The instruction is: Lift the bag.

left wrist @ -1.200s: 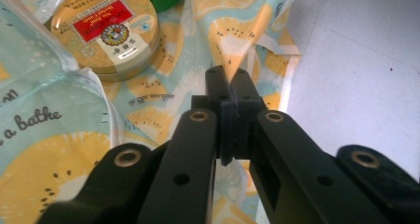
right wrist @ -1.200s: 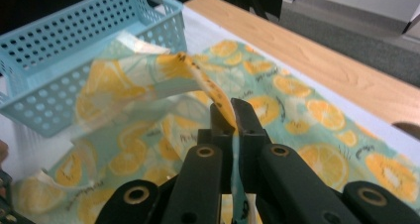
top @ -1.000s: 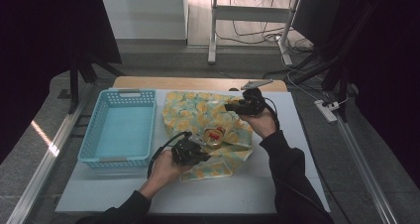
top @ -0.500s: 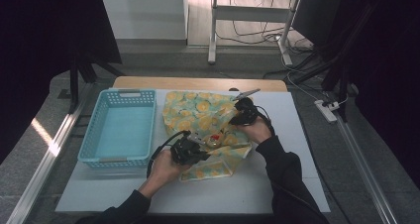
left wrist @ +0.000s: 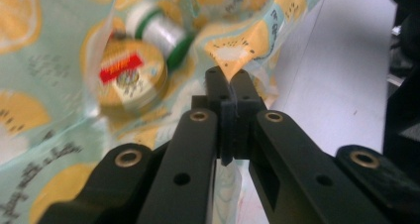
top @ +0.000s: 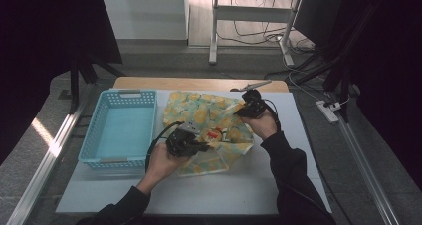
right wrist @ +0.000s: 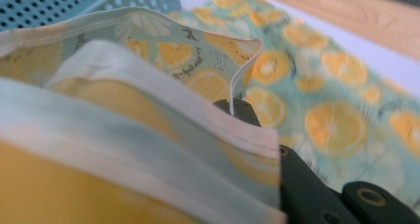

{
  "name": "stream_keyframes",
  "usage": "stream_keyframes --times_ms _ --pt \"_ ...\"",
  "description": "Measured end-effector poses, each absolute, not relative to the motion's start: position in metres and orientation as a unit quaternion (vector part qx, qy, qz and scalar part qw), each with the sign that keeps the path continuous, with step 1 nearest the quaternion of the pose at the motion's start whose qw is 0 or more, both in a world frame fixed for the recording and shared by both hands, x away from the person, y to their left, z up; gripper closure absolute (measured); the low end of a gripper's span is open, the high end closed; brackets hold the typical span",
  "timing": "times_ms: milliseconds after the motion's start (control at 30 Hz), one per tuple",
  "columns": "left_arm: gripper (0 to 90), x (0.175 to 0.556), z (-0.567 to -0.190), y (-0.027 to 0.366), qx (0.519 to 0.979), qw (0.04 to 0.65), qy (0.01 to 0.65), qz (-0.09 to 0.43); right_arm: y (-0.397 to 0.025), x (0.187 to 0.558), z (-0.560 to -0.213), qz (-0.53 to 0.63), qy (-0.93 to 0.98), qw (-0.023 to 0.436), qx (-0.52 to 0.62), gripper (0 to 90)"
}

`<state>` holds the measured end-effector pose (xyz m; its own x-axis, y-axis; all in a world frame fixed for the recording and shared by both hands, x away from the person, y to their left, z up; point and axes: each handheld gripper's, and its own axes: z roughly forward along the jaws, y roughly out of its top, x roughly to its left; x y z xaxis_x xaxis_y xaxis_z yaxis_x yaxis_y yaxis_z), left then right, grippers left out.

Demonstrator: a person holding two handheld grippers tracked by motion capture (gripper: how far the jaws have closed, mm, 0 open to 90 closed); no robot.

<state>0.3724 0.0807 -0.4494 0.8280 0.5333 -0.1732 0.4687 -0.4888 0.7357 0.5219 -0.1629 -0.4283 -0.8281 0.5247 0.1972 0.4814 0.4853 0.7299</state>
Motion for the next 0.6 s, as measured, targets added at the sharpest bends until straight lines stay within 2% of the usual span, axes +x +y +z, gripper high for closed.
stream_keyframes --times_ms 600 --pt "90.0 0.392 -0.353 0.094 0.838 0.457 0.276 0.114 -0.156 0.514 -0.336 0.471 0.842 0.069 0.256 89.6"
